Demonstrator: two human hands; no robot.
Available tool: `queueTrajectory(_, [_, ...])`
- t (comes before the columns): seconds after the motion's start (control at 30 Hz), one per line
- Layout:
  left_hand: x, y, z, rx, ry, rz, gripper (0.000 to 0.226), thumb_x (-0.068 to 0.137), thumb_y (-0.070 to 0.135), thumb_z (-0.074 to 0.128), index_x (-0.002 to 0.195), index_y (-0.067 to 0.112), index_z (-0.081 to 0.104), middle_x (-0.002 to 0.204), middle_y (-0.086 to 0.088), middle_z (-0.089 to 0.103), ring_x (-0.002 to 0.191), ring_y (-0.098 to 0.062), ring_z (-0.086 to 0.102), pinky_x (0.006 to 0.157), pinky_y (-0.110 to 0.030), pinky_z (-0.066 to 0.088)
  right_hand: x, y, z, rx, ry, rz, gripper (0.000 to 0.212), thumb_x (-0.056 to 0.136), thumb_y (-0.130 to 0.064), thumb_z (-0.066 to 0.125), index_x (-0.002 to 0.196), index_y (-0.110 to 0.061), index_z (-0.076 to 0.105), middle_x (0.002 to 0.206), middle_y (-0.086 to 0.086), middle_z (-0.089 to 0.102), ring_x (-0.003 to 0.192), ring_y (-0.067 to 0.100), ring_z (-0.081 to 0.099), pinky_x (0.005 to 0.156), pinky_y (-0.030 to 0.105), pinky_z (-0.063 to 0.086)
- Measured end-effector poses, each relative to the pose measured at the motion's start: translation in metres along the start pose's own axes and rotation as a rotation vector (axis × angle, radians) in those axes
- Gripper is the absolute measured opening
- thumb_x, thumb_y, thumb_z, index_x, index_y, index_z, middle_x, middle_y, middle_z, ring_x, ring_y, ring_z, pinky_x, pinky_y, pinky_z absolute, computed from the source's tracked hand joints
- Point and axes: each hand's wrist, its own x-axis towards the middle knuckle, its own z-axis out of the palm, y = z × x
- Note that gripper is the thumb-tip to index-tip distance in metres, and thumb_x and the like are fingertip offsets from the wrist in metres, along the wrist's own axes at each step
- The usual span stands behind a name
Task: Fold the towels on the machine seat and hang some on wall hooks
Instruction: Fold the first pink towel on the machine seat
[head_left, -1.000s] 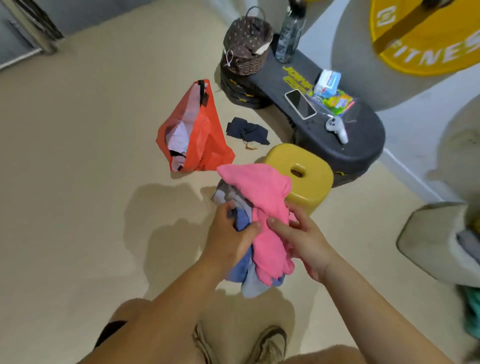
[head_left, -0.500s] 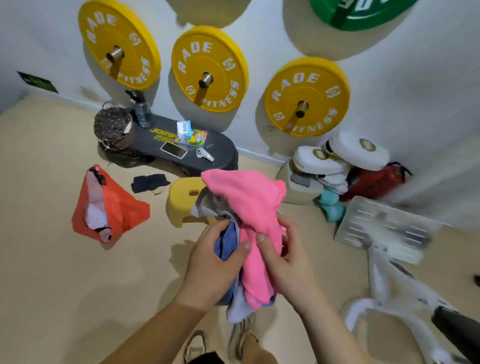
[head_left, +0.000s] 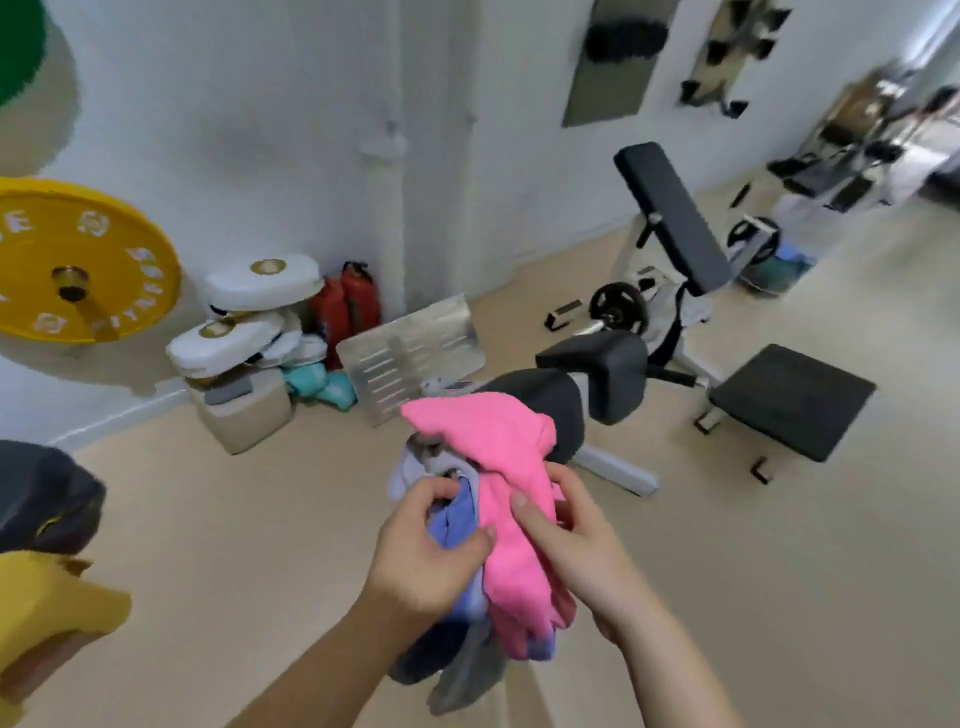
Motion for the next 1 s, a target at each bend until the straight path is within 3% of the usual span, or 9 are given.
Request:
queueTrajectory(0.1, [0.008, 0.027, 0.114, -0.046, -0.084, 0.012, 0.036, 0.076, 0.017, 0.087, 0.104, 0.029, 0.067, 0.097, 0.014, 0.073, 0.091, -0.004, 0.067, 0.079, -0.01, 0.048, 0.002, 0.035, -0.11, -0.007, 0.102, 0.028, 0.044, 0.094, -0.045, 0.068, 0.137, -0.039, 0.058, 0.133, -0.01, 0.067, 0.123, 0.008, 0.063, 0.11, 0.039, 0.05])
queueTrajectory(0.27, [0.023, 0.07, 0.241, -0.044, -0.14, -0.004, 0.037, 0.073, 0.03, 0.085, 0.104, 0.034, 0.067, 0.099, 0.013, 0.074, 0.098, -0.011, 0.07, 0.086, -0.031, 0.056, 0.02, 0.059, -0.246, -0.048, 0.18, 0.027, 0.05, 0.1, -0.033, 0.064, 0.147, -0.025, 0.053, 0.145, -0.008, 0.058, 0.134, 0.009, 0.055, 0.115, 0.031, 0.043])
queueTrajectory(0.37, [0.048, 0.096, 0.287, -0.038, -0.117, 0.046, 0.04, 0.075, 0.027, 0.087, 0.109, 0.032, 0.067, 0.104, 0.014, 0.073, 0.1, -0.007, 0.07, 0.088, -0.028, 0.056, 0.047, 0.058, -0.301, -0.047, 0.153, 0.021, 0.041, 0.101, -0.03, 0.063, 0.141, -0.033, 0.054, 0.134, -0.016, 0.063, 0.116, -0.01, 0.059, 0.092, 0.007, 0.048])
queueTrajectory(0.43, [0.07, 0.106, 0.308, -0.043, -0.131, 0.059, 0.042, 0.077, 0.026, 0.086, 0.112, 0.033, 0.065, 0.107, 0.016, 0.073, 0.102, -0.004, 0.069, 0.089, -0.026, 0.056, 0.07, 0.057, -0.326, -0.05, 0.118, 0.039, 0.035, 0.102, -0.031, 0.061, 0.133, -0.044, 0.055, 0.121, -0.022, 0.065, 0.097, -0.019, 0.06, 0.075, 0.002, 0.048])
queueTrajectory(0.53, [0.115, 0.116, 0.336, -0.059, -0.135, 0.073, 0.044, 0.08, 0.025, 0.087, 0.117, 0.031, 0.064, 0.109, 0.018, 0.071, 0.104, -0.002, 0.068, 0.091, -0.026, 0.056, 0.118, 0.052, -0.355, -0.054, 0.113, 0.044, 0.039, 0.1, -0.035, 0.062, 0.136, -0.046, 0.054, 0.123, -0.017, 0.066, 0.1, -0.012, 0.063, 0.083, 0.01, 0.051])
queueTrajectory(0.63, [0.173, 0.117, 0.363, -0.085, -0.09, 0.069, 0.044, 0.08, 0.024, 0.088, 0.116, 0.029, 0.064, 0.107, 0.017, 0.072, 0.102, -0.003, 0.069, 0.088, -0.02, 0.055, 0.179, 0.045, -0.376, -0.046, 0.076, 0.082, 0.051, 0.092, -0.05, 0.07, 0.139, -0.049, 0.05, 0.131, -0.016, 0.062, 0.116, 0.003, 0.062, 0.101, 0.032, 0.054])
queueTrajectory(0.73, [0.237, 0.12, 0.389, -0.115, -0.072, -0.009, 0.044, 0.079, 0.028, 0.089, 0.116, 0.032, 0.064, 0.107, 0.011, 0.074, 0.102, -0.01, 0.071, 0.089, -0.027, 0.057, 0.249, 0.036, -0.396, -0.078, 0.051, 0.113, 0.059, 0.085, -0.053, 0.077, 0.137, -0.052, 0.05, 0.132, -0.014, 0.062, 0.119, 0.009, 0.063, 0.104, 0.041, 0.054])
queueTrajectory(0.9, [0.335, 0.144, 0.41, -0.192, -0.015, -0.088, 0.035, 0.086, 0.013, 0.081, 0.112, 0.028, 0.063, 0.1, 0.015, 0.075, 0.092, 0.004, 0.07, 0.08, -0.011, 0.052, 0.364, 0.011, -0.413, -0.208, 0.013, 0.056, 0.064, 0.081, -0.049, 0.081, 0.137, -0.045, 0.051, 0.125, -0.015, 0.063, 0.114, 0.007, 0.063, 0.099, 0.039, 0.055])
queueTrajectory(1.0, [0.392, 0.159, 0.41, -0.268, 0.035, -0.107, 0.038, 0.084, 0.014, 0.08, 0.116, 0.026, 0.063, 0.109, 0.004, 0.074, 0.102, -0.012, 0.072, 0.085, -0.024, 0.058, 0.42, -0.026, -0.416, -0.307, -0.017, -0.041, 0.06, 0.084, -0.045, 0.079, 0.136, -0.046, 0.05, 0.113, -0.023, 0.059, 0.104, 0.001, 0.062, 0.087, 0.027, 0.052])
